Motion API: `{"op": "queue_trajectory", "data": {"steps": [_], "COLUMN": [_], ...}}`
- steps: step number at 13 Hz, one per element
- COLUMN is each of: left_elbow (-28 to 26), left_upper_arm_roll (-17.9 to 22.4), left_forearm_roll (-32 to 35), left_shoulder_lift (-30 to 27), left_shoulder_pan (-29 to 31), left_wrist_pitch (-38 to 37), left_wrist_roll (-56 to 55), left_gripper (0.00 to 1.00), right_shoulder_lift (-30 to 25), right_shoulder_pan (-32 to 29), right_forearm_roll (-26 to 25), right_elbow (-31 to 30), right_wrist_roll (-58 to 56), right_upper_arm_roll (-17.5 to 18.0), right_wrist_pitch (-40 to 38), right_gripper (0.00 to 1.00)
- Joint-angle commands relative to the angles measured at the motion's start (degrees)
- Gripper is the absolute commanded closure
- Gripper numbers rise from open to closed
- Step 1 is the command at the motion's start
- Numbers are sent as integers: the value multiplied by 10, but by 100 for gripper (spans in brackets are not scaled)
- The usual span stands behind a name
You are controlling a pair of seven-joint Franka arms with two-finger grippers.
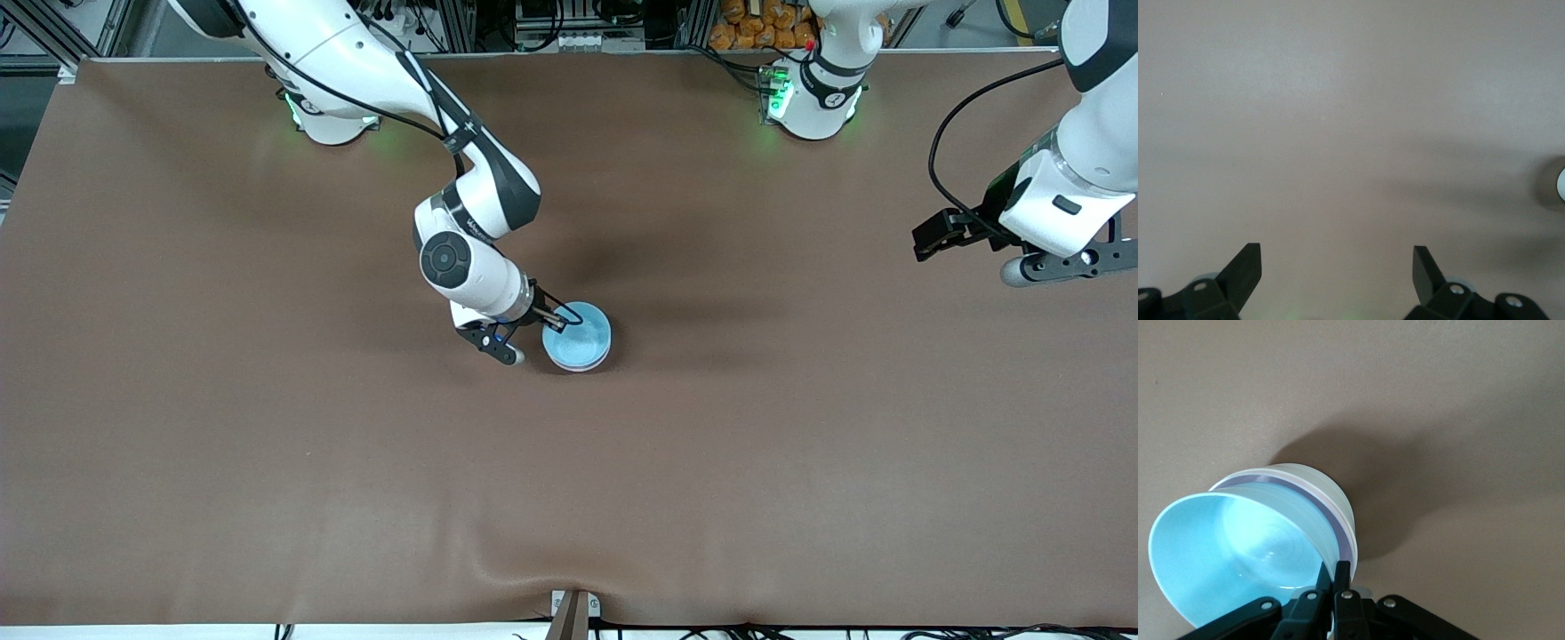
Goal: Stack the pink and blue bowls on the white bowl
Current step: 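Open the right gripper to release the blue bowl on the stack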
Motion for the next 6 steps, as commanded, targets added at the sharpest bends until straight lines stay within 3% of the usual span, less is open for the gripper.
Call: {"op": "queue_trajectory", "data": {"steps": [1,2,6], "left_elbow": [-5,-8,-8], "left_upper_arm_roll": [-2,-2,-2], "left_forearm_roll": [2,2,2], "left_shoulder_lift": [-8,-9,-7], "left_shoulder_pan": [5,5,10], "left_wrist_pitch": [0,0,4], "left_wrist_roll": [8,8,9], "left_gripper": [0,0,0], "right_shoulder_lift": [0,-1,-39], "right_shoulder_pan": [10,9,-14], "right_forearm_roll": [10,9,-3], "right_elbow": [1,-1,1], "right_wrist_roll": [6,6,-20], "right_upper_arm_roll": [-8,-8,-21], "right_wrist_pitch": [4,3,-38], "right_gripper": [39,0,0]}}
